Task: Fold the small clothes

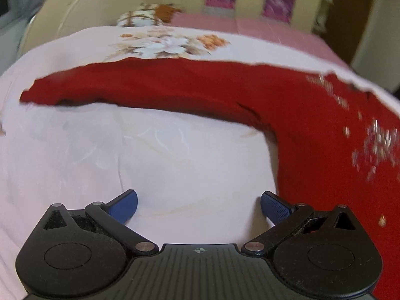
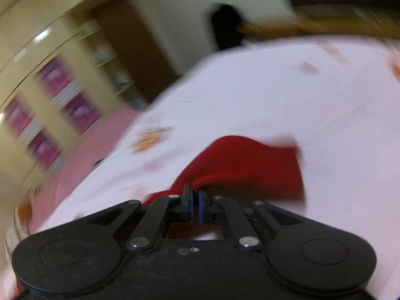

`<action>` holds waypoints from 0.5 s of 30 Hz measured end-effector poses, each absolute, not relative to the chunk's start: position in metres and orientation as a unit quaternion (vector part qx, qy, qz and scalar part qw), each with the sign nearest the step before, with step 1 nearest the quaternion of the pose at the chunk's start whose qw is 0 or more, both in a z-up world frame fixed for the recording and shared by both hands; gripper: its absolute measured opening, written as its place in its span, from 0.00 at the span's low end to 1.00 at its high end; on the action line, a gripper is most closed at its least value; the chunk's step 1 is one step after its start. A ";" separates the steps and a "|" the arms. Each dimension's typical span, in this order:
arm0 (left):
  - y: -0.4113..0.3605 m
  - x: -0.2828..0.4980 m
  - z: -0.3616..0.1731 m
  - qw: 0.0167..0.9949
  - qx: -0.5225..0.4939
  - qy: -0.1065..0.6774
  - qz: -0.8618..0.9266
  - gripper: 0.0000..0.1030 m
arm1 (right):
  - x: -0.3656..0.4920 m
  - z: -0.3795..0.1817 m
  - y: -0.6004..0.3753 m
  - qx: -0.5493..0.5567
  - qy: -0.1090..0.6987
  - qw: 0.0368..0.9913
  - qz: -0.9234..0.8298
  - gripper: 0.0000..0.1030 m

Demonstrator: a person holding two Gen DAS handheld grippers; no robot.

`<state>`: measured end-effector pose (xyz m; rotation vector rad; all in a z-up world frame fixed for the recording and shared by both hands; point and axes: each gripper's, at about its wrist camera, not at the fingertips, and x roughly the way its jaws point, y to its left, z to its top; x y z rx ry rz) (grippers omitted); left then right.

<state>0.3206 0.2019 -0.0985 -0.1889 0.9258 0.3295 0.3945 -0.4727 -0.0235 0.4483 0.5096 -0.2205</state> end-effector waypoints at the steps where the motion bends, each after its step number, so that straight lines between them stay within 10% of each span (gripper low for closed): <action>1: 0.203 0.321 -0.098 0.876 -0.092 0.447 0.155 1.00 | 0.396 -0.020 -0.448 0.196 0.249 0.945 -0.085 0.05; 15: 0.208 0.311 -0.050 0.921 -0.198 0.320 0.100 1.00 | 0.371 -0.043 -0.137 -0.013 0.313 0.929 0.196 0.05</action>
